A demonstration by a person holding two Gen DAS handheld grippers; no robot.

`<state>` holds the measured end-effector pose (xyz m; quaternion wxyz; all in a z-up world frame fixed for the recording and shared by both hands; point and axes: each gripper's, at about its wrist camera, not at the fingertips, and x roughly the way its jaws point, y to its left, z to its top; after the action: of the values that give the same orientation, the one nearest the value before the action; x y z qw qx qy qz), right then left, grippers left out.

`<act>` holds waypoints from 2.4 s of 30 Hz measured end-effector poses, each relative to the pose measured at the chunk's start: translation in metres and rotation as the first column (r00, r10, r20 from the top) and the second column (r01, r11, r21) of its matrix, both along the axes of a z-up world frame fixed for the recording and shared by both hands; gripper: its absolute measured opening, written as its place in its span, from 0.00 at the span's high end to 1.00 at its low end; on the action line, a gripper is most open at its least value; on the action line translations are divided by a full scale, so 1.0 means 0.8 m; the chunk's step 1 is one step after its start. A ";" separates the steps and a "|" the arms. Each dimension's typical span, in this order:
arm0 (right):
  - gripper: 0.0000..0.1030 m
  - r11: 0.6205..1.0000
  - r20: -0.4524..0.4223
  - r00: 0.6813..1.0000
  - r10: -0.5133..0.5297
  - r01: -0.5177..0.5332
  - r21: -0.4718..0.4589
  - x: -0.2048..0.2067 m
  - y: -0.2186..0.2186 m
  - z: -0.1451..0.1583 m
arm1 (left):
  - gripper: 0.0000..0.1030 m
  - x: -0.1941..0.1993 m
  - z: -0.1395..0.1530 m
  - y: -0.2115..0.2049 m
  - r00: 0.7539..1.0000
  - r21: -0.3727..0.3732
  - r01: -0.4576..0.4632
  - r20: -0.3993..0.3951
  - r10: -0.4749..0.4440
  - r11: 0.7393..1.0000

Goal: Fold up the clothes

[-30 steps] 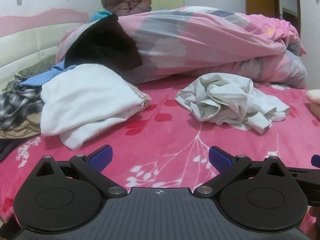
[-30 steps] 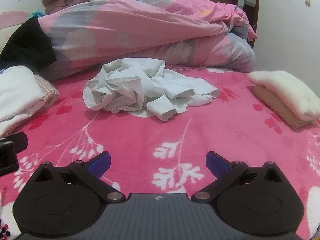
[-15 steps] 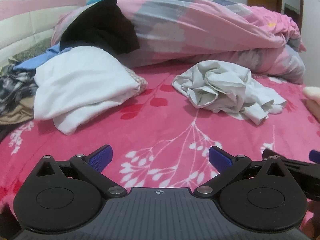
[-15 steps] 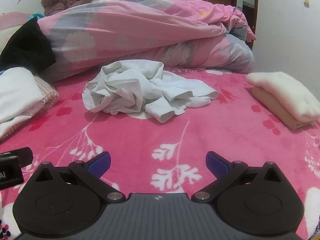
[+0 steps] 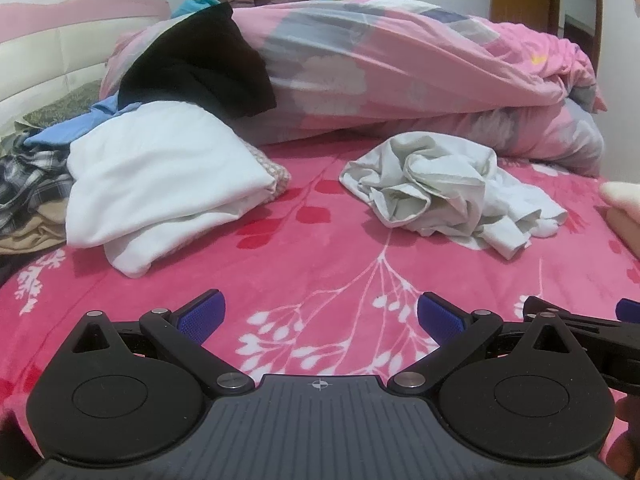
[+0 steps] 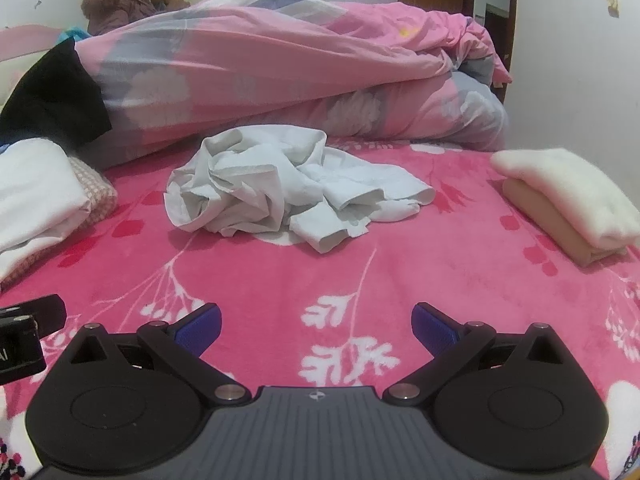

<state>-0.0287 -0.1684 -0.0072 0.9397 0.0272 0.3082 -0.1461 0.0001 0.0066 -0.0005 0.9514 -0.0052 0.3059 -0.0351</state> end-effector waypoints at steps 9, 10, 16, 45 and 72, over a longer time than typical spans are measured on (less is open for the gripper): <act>0.00 1.000 0.008 1.000 0.004 -0.004 0.004 -0.004 0.001 0.007 | 0.00 -0.004 0.002 0.002 1.000 -0.001 -0.003 0.006 0.003 1.000; 0.00 1.000 0.010 1.000 0.004 -0.004 0.003 -0.005 0.001 0.007 | 0.00 -0.004 0.002 0.001 1.000 0.002 -0.002 0.008 0.002 1.000; 0.00 1.000 0.013 1.000 0.000 0.000 0.005 -0.007 0.000 0.009 | 0.00 -0.006 0.005 -0.002 1.000 0.008 0.005 0.014 -0.005 1.000; 0.00 1.000 0.014 1.000 0.006 -0.006 -0.003 -0.006 0.003 0.013 | 0.00 -0.006 0.003 -0.001 1.000 0.005 0.011 0.019 -0.011 1.000; 0.00 1.000 0.012 1.000 0.016 -0.016 -0.014 0.003 0.006 0.006 | 0.00 0.005 -0.011 0.004 1.000 -0.019 0.023 -0.002 -0.023 1.000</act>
<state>-0.0265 -0.1636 -0.0028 0.9429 0.0191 0.3016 -0.1403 0.0042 0.0095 -0.0094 0.9505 -0.0106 0.3067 -0.0487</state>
